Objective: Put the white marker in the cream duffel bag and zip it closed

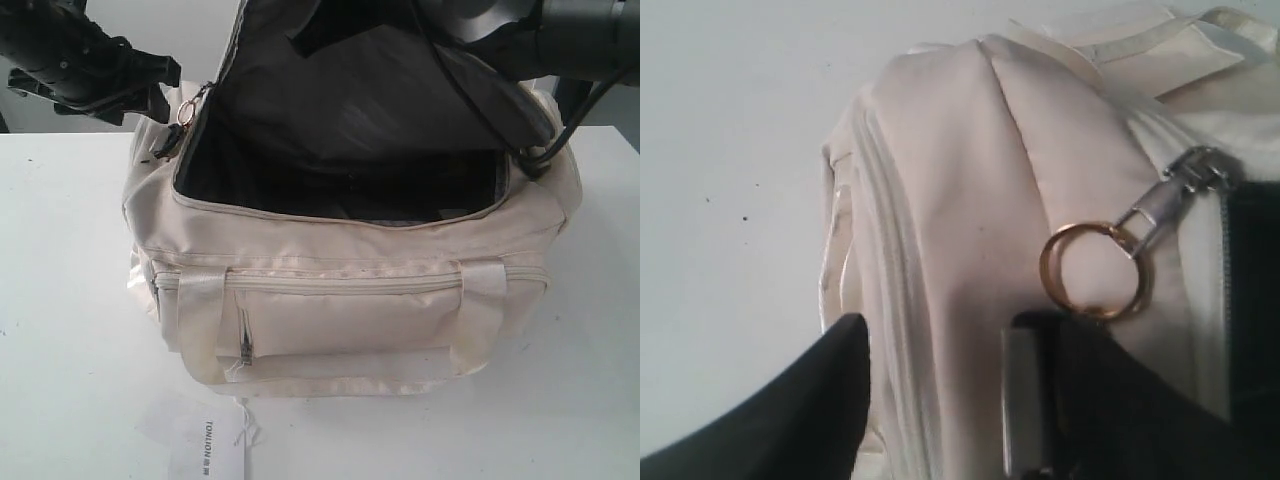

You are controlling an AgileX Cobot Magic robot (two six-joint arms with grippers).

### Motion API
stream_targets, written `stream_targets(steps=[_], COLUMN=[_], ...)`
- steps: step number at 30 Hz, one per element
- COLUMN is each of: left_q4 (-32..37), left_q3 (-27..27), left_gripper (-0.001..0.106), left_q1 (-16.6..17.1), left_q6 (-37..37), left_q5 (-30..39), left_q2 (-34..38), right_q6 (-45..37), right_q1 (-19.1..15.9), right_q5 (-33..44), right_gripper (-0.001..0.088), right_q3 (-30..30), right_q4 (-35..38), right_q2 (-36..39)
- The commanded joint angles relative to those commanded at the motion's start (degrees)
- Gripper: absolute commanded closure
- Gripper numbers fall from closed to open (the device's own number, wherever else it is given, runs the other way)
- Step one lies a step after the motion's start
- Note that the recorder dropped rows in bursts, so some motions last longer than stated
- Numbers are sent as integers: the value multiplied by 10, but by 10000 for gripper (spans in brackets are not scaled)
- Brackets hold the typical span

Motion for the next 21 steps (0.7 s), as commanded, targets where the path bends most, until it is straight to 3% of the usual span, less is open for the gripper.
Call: stream_targets(steps=[6,13,21], left_q4=[-16,-126,-129], left_q3=[-24,-26,-30], left_gripper=[452,452,455], left_q1=[25,44,44], left_q6=[-1,67,76], left_q5=[1,-15,-26], left_q2=[30,44,55], right_q6=[-1,2,2], right_q1=[0,0,0], right_q5=[0,-1,-1], right_gripper=[868,868,868], right_q3=[0,0,0], right_q4=[0,0,0], right_q2=[0,0,0])
